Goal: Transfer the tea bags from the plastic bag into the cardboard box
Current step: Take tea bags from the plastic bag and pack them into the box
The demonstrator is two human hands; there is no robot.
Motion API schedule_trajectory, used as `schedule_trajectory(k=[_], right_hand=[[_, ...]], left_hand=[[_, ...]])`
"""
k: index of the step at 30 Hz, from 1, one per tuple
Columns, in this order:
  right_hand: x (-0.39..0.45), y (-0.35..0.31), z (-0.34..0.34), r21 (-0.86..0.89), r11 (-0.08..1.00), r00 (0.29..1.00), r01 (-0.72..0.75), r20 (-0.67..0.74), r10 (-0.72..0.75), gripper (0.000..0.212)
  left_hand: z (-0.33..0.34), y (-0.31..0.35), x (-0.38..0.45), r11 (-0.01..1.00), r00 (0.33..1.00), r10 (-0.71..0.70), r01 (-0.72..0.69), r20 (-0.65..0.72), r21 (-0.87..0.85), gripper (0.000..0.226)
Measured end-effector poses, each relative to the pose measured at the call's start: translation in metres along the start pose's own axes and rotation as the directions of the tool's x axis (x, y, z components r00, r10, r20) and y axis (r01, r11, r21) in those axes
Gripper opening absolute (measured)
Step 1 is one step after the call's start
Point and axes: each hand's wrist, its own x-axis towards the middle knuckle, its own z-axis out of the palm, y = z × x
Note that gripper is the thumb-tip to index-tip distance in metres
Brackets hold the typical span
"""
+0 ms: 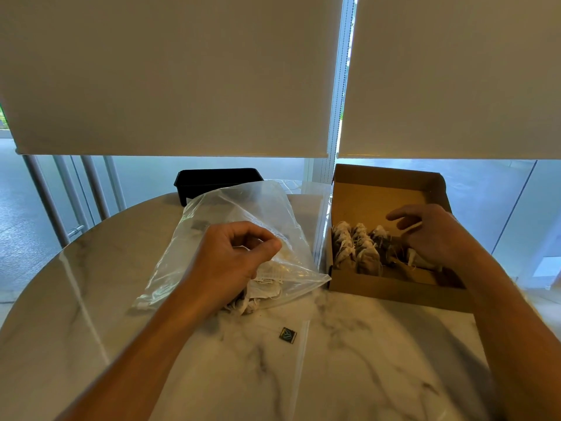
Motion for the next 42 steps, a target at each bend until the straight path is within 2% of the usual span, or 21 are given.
schedule_trajectory(k=[3, 8, 10, 12, 14, 16, 19, 21, 24, 27, 29, 32, 35, 39, 42], right_hand=[[-0.002, -0.001, -0.003, -0.046, 0.998, 0.999, -0.034, -0.009, 0.034, 0.052], [-0.004, -0.008, -0.003, -0.096, 0.995, 0.999, 0.006, -0.034, -0.009, 0.055], [-0.009, -0.022, -0.001, -0.016, 0.998, 0.996, 0.062, -0.061, -0.063, 0.047], [-0.020, -0.048, 0.006, 0.191, 0.973, 0.992, 0.126, -0.048, -0.119, 0.034], [-0.036, -0.080, 0.017, 0.374, 0.915, 0.984, 0.151, 0.036, -0.176, 0.020], [-0.056, -0.108, 0.030, 0.431, 0.890, 0.940, 0.150, 0.217, -0.263, 0.009], [-0.080, -0.135, 0.051, 0.400, 0.893, 0.821, 0.204, 0.427, -0.379, 0.032], [-0.089, -0.143, 0.062, 0.381, 0.896, 0.778, 0.227, 0.483, -0.402, 0.039], [-0.092, -0.144, 0.071, 0.400, 0.896, 0.777, 0.195, 0.494, -0.390, 0.026], [-0.091, -0.142, 0.071, 0.484, 0.867, 0.778, 0.118, 0.498, -0.383, 0.010], [-0.087, -0.139, 0.067, 0.508, 0.857, 0.804, 0.089, 0.471, -0.363, 0.010], [-0.079, -0.134, 0.060, 0.537, 0.842, 0.867, 0.057, 0.392, -0.308, 0.010], [-0.073, -0.130, 0.056, 0.594, 0.804, 0.911, 0.033, 0.313, -0.269, 0.010], [-0.070, -0.127, 0.056, 0.609, 0.791, 0.925, 0.057, 0.266, -0.271, 0.009], [-0.069, -0.125, 0.054, 0.600, 0.797, 0.910, 0.062, 0.294, -0.292, 0.023]], left_hand=[[0.000, -0.001, 0.000, 1.000, 1.000, 0.004, -0.004, 0.001, 0.004, 0.003], [0.000, -0.001, 0.001, 1.000, 1.000, 0.007, -0.007, -0.007, -0.011, 0.003], [0.001, -0.001, 0.001, 1.000, 1.000, 0.012, -0.012, -0.016, -0.004, 0.002], [0.001, -0.002, 0.001, 1.000, 0.999, 0.018, -0.018, -0.027, -0.001, 0.002], [0.001, -0.003, 0.001, 1.000, 0.998, 0.021, -0.021, -0.052, -0.002, 0.003], [0.003, -0.004, 0.002, 1.000, 0.993, 0.017, -0.016, -0.115, 0.017, 0.010], [0.005, -0.006, 0.003, 0.999, 0.970, 0.015, -0.006, -0.244, 0.036, 0.018], [0.005, -0.006, 0.003, 0.999, 0.958, 0.027, -0.017, -0.285, 0.036, 0.019], [0.004, -0.004, 0.003, 1.000, 0.951, 0.014, -0.020, -0.308, -0.017, 0.020], [0.004, 0.000, 0.003, 0.996, 0.965, -0.017, -0.007, -0.262, -0.092, 0.015], [0.002, 0.004, 0.003, 0.992, 0.981, -0.026, 0.000, -0.194, -0.130, 0.011], [-0.006, 0.006, 0.003, 0.987, 1.000, 0.005, -0.004, 0.005, -0.163, 0.008], [-0.011, 0.006, 0.002, 0.987, 0.985, 0.068, -0.043, 0.162, -0.155, 0.014], [-0.011, 0.006, 0.001, 0.995, 0.963, 0.104, -0.103, 0.251, -0.017, 0.018], [-0.014, 0.004, 0.002, 0.995, 0.965, 0.095, -0.098, 0.246, 0.001, 0.020]])
